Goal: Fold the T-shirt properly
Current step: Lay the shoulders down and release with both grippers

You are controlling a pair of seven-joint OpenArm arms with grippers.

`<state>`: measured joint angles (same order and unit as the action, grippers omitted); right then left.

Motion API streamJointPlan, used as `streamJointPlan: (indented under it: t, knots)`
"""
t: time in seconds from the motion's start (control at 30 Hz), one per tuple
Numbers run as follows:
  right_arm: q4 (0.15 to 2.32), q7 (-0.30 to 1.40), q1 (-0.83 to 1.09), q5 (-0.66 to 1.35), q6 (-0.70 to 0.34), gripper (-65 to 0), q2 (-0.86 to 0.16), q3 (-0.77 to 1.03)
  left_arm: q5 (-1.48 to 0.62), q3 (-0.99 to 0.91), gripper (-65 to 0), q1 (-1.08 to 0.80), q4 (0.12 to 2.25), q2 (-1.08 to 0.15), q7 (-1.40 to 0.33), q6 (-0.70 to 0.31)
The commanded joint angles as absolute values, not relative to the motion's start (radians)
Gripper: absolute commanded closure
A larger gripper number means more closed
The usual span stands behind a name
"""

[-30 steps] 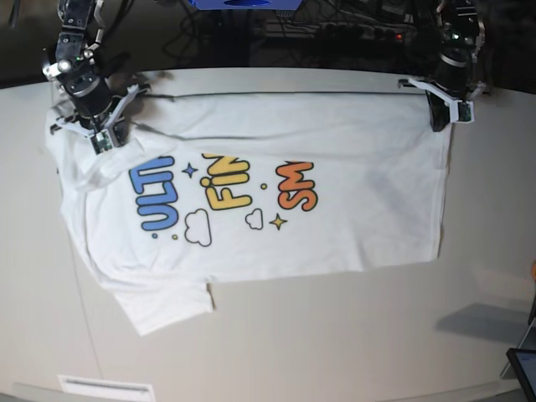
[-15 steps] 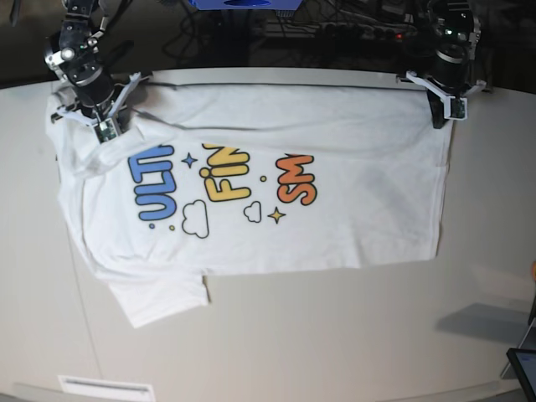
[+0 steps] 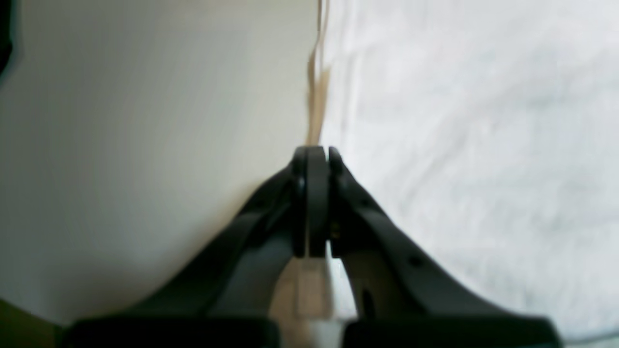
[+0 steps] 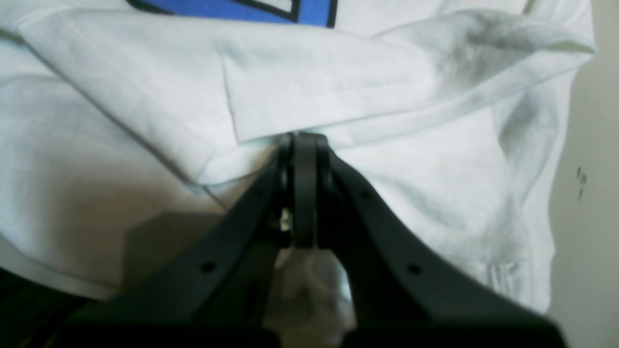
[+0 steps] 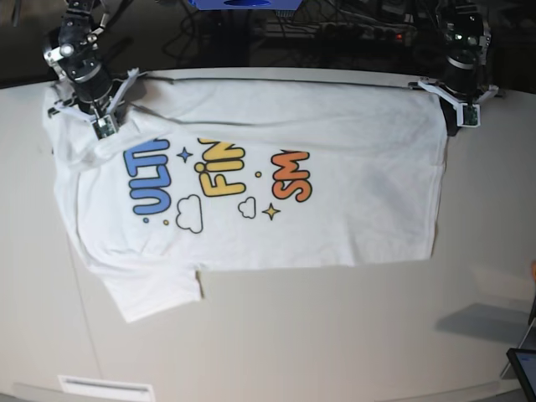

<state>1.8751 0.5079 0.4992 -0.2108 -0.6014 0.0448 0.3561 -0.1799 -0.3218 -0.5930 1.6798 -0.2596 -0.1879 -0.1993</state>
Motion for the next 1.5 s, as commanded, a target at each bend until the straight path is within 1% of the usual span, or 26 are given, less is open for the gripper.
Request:
streamJointPlan:
  t: [0.0,0.3,0.37,0.43,0.57,0.67,0.8,0.93,1.03,1.13,1.2,1.23,1.27,1.3,1.33,1.4,1.43,1.47]
  knots:
    - [1.883,0.550,0.499,-0.242,-0.602,0.0,0.041,0.364,-0.182,-0.329,0.0,-0.598,1.710,-0.272,-0.163,-0.194]
    - [1.949,0.550,0.484,-0.242,-0.602,-0.3,0.044,0.366,-0.183,-0.328,-0.2,-0.596,1.738,-0.271,-0.165,-0.194]
    - [1.979,0.550,0.484,-0.242,-0.602,-1.3,0.044,0.366,-0.183,-0.328,-0.2,-0.596,1.736,-0.269,-0.165,-0.194]
    - [1.989,0.550,0.486,-0.242,-0.602,-5.5,0.044,0.366,-0.185,-0.328,-0.2,-0.596,1.735,-0.269,-0.165,-0.194]
    - [1.989,0.544,0.483,-0.240,-0.602,-18.4,0.044,0.366,-0.185,-0.328,-0.2,-0.584,1.732,-0.269,-0.165,-0.194]
    - [1.988,0.547,0.453,-0.242,-0.602,-25.2,0.044,0.375,-0.185,-0.328,-0.2,-0.575,1.724,-0.268,-0.165,-0.194]
    - [1.983,0.553,0.394,-0.237,-0.607,-30.5,0.044,0.458,-0.185,-0.328,-0.2,-0.564,1.722,-0.268,-0.219,-0.194]
    - [1.982,0.618,0.354,-0.236,-0.611,-32.5,0.024,0.509,-0.185,-0.328,-0.2,-0.549,1.721,-0.268,-0.228,-0.194]
    - [1.980,0.633,0.348,-0.234,-0.616,-32.5,0.013,0.509,-0.185,-0.328,-0.2,-0.547,1.725,-0.268,-0.228,-0.194]
    - [1.980,0.634,0.344,-0.234,-0.677,-32.1,0.022,0.510,-0.185,-0.328,-0.2,-0.529,1.724,-0.268,-0.229,-0.194]
    - [1.974,0.634,0.343,-0.234,-0.697,-31.8,0.022,0.510,-0.185,-0.328,-0.2,-0.526,1.721,-0.268,-0.229,-0.194]
    - [1.963,0.634,0.343,-0.234,-0.697,-31.5,0.027,0.510,-0.185,-0.328,-0.2,-0.526,1.721,-0.268,-0.229,-0.194]
    - [1.952,0.634,0.341,-0.236,-0.698,-29.7,0.028,0.512,-0.185,-0.328,-0.2,-0.526,1.721,-0.268,-0.229,-0.194]
    - [1.942,0.634,0.341,-0.236,-0.698,-25.0,0.028,0.512,-0.185,-0.328,-0.2,-0.526,1.721,-0.268,-0.229,-0.194]
    - [1.933,0.634,0.341,-0.236,-0.698,-18.7,0.027,0.512,-0.185,-0.328,-0.2,-0.524,1.721,-0.268,-0.229,-0.194]
    - [1.916,0.634,0.341,-0.236,-0.698,-1.5,0.024,0.513,-0.185,-0.328,-0.2,-0.524,1.721,-0.268,-0.229,-0.194]
    - [1.913,0.634,0.341,-0.236,-0.698,0.0,0.021,0.513,-0.185,-0.328,-0.2,-0.524,1.721,-0.268,-0.229,-0.194]
    - [1.913,0.634,0.341,-0.236,-0.698,-1.5,0.021,0.513,-0.185,-0.328,-0.2,-0.524,1.721,-0.268,-0.229,-0.194]
